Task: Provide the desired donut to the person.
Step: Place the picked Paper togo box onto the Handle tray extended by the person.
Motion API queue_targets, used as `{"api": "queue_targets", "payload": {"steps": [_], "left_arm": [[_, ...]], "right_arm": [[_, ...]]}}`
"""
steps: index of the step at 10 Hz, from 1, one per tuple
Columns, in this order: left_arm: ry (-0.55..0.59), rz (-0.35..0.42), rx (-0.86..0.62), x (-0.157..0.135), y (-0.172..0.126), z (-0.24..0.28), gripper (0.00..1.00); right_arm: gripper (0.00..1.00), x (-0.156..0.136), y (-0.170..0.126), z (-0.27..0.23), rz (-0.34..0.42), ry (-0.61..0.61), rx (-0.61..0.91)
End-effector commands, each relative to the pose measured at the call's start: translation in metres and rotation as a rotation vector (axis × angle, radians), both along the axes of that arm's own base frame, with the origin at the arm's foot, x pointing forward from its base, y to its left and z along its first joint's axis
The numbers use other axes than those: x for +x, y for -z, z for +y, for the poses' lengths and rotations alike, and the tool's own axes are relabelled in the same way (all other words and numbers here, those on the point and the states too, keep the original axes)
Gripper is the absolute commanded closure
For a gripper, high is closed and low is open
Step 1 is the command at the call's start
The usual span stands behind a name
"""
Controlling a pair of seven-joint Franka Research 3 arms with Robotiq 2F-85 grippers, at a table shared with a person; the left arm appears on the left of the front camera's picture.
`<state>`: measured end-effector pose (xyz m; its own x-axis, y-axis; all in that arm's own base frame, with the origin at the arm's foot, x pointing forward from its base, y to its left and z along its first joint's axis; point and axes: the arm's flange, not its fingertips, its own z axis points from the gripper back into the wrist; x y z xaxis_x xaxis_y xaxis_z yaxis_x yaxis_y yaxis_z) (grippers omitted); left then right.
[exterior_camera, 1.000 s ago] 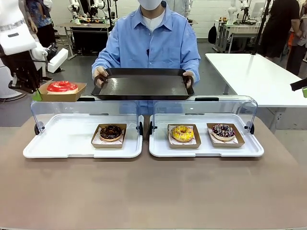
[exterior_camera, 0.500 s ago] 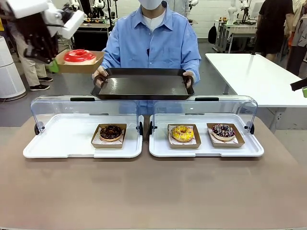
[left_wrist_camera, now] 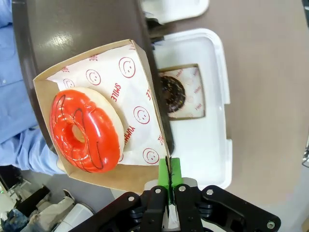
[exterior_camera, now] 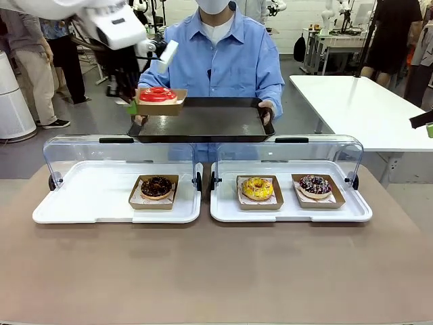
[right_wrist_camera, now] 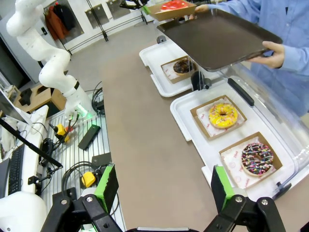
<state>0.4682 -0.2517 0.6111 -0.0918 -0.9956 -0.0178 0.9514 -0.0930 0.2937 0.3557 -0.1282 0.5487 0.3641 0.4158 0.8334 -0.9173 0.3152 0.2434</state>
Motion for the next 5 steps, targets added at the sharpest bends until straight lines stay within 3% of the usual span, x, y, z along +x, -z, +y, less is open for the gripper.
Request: {"api": "queue_targets", "payload": {"steps": [1,5], "left_arm": [[-0.039,-0.036,0.000,0.020,-0.004,-0.007,0.99],[-0.070,-0.006,0.008,0.063,0.015,-0.010,0.99]], "right_arm": [[0.00,-0.001,0.000,0.000,-0.002,-0.003,0.007],[0.00,-0.001,0.000,0.000,-0.002,-0.003,0.007]]}}
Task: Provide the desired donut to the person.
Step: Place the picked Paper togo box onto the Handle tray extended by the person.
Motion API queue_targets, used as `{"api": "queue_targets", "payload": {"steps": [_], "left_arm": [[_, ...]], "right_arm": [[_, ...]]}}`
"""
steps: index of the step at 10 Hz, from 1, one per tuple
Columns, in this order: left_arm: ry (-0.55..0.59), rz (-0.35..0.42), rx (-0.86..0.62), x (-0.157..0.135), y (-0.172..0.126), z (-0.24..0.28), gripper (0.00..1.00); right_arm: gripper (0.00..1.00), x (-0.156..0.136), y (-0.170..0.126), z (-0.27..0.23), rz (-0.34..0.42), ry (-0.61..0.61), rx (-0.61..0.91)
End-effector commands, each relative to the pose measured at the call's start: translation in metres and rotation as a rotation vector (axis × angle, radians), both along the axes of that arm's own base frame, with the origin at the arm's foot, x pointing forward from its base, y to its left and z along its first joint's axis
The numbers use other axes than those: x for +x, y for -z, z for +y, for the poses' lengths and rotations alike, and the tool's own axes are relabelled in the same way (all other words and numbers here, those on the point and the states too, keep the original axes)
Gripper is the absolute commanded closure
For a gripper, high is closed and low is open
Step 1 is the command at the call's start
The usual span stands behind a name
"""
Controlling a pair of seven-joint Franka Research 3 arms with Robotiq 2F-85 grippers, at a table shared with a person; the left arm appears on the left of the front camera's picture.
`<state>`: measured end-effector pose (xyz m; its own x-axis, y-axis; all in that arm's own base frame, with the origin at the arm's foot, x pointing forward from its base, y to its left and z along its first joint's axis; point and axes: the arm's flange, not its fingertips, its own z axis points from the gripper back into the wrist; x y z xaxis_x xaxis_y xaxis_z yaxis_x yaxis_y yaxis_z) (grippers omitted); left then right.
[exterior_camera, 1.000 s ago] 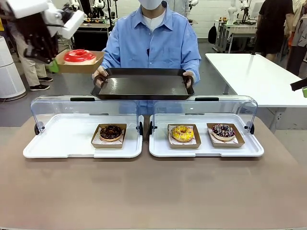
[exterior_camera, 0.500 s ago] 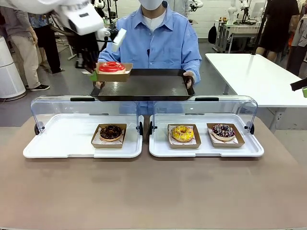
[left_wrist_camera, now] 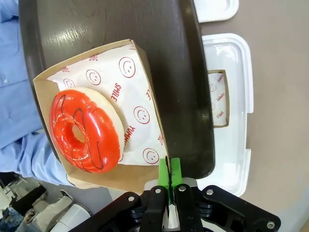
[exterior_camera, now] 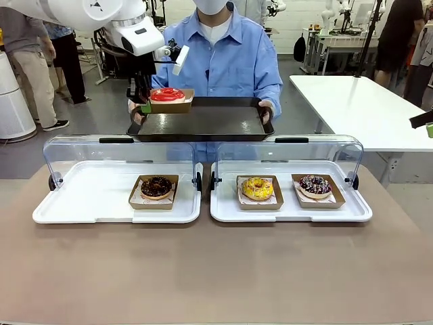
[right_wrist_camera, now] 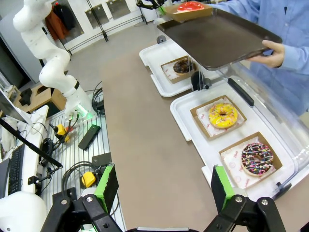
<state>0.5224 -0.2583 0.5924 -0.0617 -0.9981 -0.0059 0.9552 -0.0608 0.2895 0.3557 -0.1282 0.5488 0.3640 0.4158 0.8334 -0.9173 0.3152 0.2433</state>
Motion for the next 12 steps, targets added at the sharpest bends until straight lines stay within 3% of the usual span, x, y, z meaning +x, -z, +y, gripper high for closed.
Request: {"api": "queue_targets", "payload": {"steps": [1,8,12], "left_arm": [[-0.040,-0.003,0.015,0.019,-0.001,-0.001,0.99],[0.055,0.061,0.055,0.052,0.026,0.016,0.99],[0.050,0.078,0.046,0.063,0.034,0.025,0.99]], "right_arm": [[0.00,-0.001,0.000,0.000,-0.002,-0.003,0.007],[0.00,-0.001,0.000,0.000,-0.002,-0.003,0.007],[0.00,-0.001,0.000,0.000,-0.002,-0.003,0.007]]}}
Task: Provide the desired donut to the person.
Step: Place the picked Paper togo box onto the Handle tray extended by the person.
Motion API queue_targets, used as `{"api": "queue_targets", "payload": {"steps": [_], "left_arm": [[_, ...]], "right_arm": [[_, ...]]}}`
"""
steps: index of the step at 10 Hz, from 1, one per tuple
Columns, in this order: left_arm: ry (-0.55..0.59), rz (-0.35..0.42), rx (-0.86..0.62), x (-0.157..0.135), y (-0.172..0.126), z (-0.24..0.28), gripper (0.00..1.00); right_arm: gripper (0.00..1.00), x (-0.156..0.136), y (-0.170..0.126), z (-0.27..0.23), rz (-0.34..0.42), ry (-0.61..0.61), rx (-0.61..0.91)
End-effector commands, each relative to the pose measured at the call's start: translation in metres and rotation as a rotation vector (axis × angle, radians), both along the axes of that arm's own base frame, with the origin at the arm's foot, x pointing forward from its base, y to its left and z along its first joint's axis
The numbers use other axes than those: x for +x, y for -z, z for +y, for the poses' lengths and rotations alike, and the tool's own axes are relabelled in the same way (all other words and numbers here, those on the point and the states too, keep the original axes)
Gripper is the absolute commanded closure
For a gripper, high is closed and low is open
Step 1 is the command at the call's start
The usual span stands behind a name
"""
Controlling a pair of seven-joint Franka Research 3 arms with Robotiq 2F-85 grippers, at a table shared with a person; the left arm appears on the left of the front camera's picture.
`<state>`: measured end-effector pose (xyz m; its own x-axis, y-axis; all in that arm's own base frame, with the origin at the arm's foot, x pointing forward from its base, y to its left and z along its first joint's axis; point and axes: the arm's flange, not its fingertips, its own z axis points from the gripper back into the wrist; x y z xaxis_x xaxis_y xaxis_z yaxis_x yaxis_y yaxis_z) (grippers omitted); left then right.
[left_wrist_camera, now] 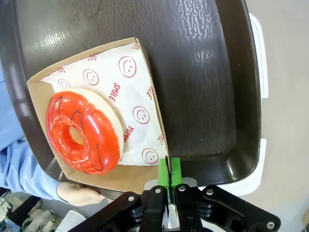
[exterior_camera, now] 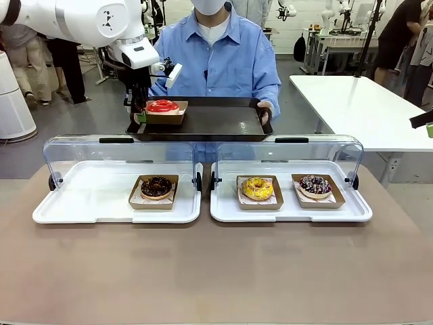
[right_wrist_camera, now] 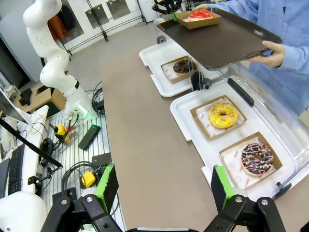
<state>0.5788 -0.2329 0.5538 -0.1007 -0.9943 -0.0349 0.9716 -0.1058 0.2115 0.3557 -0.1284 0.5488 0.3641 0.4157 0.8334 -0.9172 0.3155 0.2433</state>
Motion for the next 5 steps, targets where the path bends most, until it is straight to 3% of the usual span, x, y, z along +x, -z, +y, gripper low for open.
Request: {"api": "queue_targets", "payload": {"steps": [1,2,3,5], "left_arm": [[0.009,-0.002,-0.004,0.0084,-0.0067,-0.0018,0.59],[0.001,-0.010,-0.008,0.0059,-0.0079,-0.0013,0.39],[0.003,-0.010,-0.011,0.0054,-0.0096,-0.0020,0.00],[0.004,-0.011,-0.014,0.0057,-0.0118,-0.0027,0.00]], "right_arm": [[0.00,-0.0009,0.0003,0.0002,-0.002,-0.003,0.007],[0.00,-0.0009,0.0003,0.0002,-0.002,-0.003,0.007],[0.00,-0.0009,0.0003,0.0002,-0.002,-0.003,0.007],[0.00,-0.0009,0.0003,0.0002,-0.002,-0.003,0.007]]}}
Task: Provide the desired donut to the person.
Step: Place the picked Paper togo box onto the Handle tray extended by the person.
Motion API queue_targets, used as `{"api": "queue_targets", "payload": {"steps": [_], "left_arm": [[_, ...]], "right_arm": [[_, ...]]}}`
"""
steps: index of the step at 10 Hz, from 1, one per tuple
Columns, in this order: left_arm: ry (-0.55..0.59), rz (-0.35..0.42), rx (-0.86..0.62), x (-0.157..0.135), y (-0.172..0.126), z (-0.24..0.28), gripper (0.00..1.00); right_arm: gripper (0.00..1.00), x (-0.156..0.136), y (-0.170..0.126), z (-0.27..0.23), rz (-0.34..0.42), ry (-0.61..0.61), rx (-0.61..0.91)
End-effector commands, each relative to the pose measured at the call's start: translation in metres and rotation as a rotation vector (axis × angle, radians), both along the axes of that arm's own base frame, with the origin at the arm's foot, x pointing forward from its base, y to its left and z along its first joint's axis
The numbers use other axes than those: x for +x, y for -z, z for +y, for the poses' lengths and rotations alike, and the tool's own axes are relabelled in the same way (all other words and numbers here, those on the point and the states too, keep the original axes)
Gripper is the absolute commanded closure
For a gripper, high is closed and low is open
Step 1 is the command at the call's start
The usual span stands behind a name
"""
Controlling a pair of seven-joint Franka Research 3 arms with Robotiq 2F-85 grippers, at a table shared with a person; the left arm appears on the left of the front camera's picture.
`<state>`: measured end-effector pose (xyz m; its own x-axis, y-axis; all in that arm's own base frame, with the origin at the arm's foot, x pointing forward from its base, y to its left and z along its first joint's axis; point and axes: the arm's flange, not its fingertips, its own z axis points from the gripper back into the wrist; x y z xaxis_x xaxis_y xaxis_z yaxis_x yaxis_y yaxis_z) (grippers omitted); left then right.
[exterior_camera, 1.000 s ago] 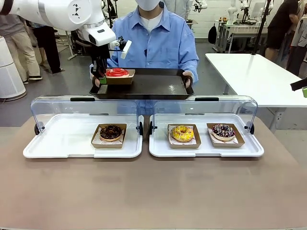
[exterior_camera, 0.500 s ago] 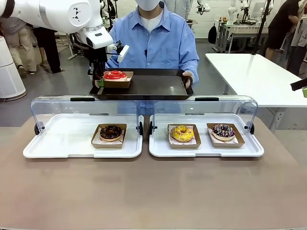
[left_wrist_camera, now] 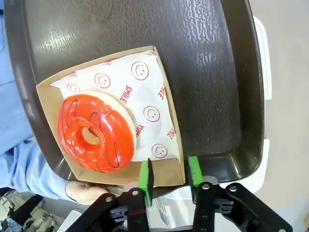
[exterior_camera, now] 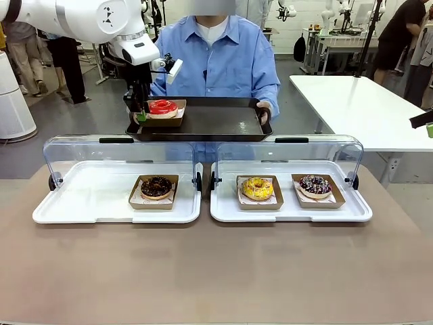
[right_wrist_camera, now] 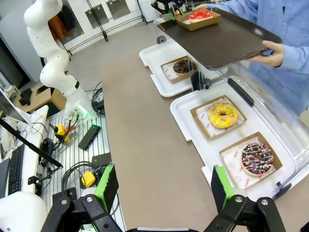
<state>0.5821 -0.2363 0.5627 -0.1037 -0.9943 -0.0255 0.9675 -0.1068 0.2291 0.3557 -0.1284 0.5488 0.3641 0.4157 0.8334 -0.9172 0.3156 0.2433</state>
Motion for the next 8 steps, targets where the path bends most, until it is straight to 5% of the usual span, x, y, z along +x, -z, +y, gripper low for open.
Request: {"api": "queue_targets", "payload": {"steps": [1,3,8], "left_arm": [[-0.001,0.007,-0.004,0.0005,-0.0036,0.0014,0.17],[-0.003,0.008,-0.005,0.0012,-0.0059,0.0007,0.00],[-0.012,0.028,0.012,-0.0044,-0.0058,0.0042,0.00]], "right_arm": [[0.00,-0.0009,0.0003,0.0002,-0.002,-0.003,0.007],[0.00,-0.0009,0.0003,0.0002,-0.002,-0.003,0.007],[0.00,-0.0009,0.0003,0.0002,-0.002,-0.003,0.007]]}}
